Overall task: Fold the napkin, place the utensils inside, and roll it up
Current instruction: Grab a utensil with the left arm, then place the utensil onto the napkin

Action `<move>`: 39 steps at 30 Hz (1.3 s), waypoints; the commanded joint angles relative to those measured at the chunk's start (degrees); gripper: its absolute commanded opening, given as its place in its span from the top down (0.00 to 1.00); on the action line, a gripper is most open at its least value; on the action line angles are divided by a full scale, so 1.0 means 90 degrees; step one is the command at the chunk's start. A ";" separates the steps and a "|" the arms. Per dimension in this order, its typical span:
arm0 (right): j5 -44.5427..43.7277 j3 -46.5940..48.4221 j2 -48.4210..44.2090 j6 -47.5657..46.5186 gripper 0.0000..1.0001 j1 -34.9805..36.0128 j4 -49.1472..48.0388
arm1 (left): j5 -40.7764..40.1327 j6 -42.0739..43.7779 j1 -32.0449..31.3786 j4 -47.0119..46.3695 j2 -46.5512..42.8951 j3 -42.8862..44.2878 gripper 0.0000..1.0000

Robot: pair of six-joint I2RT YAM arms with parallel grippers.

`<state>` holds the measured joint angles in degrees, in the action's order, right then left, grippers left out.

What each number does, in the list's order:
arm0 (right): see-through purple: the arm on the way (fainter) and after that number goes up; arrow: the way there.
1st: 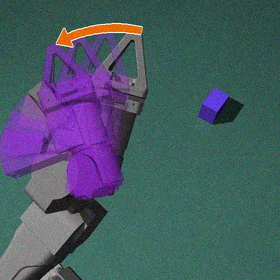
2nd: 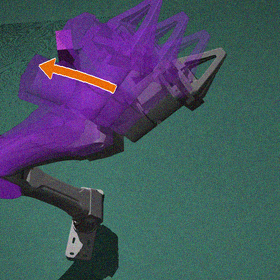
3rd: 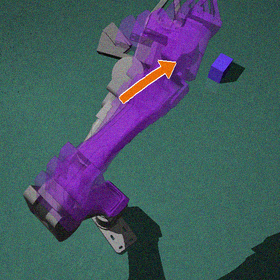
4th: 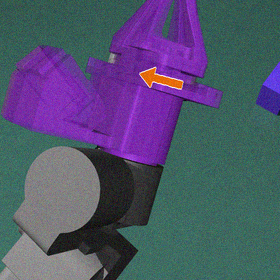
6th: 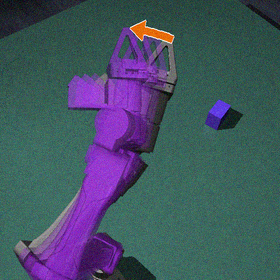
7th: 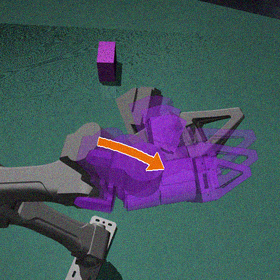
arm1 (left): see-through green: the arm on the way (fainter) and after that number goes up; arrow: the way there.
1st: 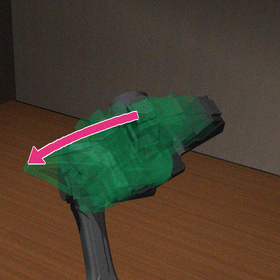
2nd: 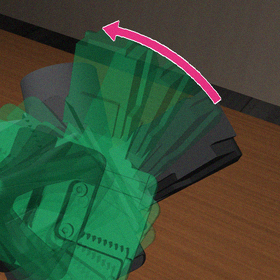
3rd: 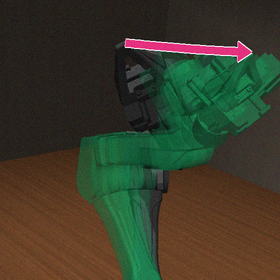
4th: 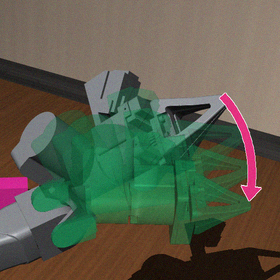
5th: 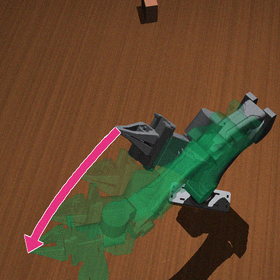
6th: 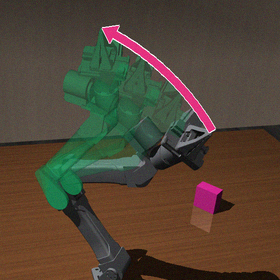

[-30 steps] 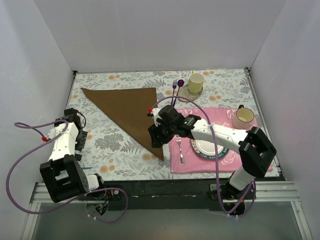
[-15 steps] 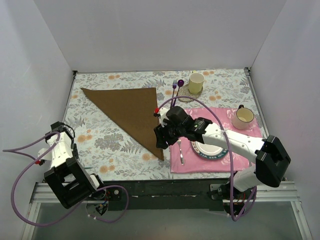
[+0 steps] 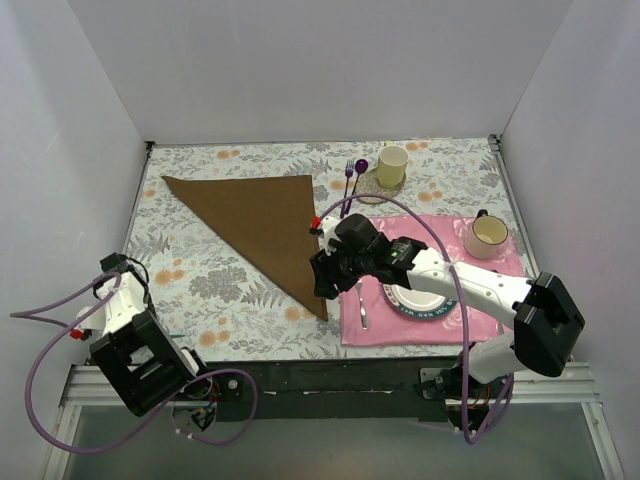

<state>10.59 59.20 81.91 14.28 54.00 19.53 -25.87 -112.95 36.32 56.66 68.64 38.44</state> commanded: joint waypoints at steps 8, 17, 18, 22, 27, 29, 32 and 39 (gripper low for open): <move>0.0073 -0.0191 -0.0361 -0.0015 0.39 -0.0033 -0.0412 | -0.0183 -0.0185 0.0183 -0.1178 -0.0224 -0.0550 0.28; -0.0005 -0.0308 -0.0439 -0.0005 0.39 -0.0052 -0.0471 | 0.0208 -0.0293 0.0291 -0.1774 -0.0468 -0.1116 0.48; -0.0005 -0.0308 -0.0449 -0.0005 0.39 -0.0043 -0.0471 | 0.0189 -0.0283 0.0301 -0.1775 -0.0469 -0.1116 0.53; -0.0073 -0.0415 -0.0507 0.0014 0.39 -0.0043 -0.0558 | 0.0217 -0.0107 0.0311 -0.1628 -0.0693 -0.1029 0.87; -0.0024 -0.0425 -0.0488 -0.0005 0.39 -0.0121 -0.0578 | 0.0997 0.0351 0.0291 -0.1696 -0.1016 -0.0707 1.00; -0.0015 -0.0425 -0.0497 -0.0005 0.39 -0.0199 -0.0578 | 0.1203 0.0382 -0.0049 -0.1658 -0.0977 -0.0492 1.00; 0.0112 -0.0464 -0.0585 -0.0005 0.39 -0.0501 -0.0568 | 0.1283 0.0664 -0.1150 -0.1735 -0.0617 0.0073 1.00; 0.0591 -0.0543 -0.0976 -0.0044 0.39 -0.1681 -0.0461 | 0.1808 0.2559 -0.3838 -0.1893 0.1784 0.2270 1.00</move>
<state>12.88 54.43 76.53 14.37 43.77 16.45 -14.26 -99.74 10.00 40.18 76.79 51.51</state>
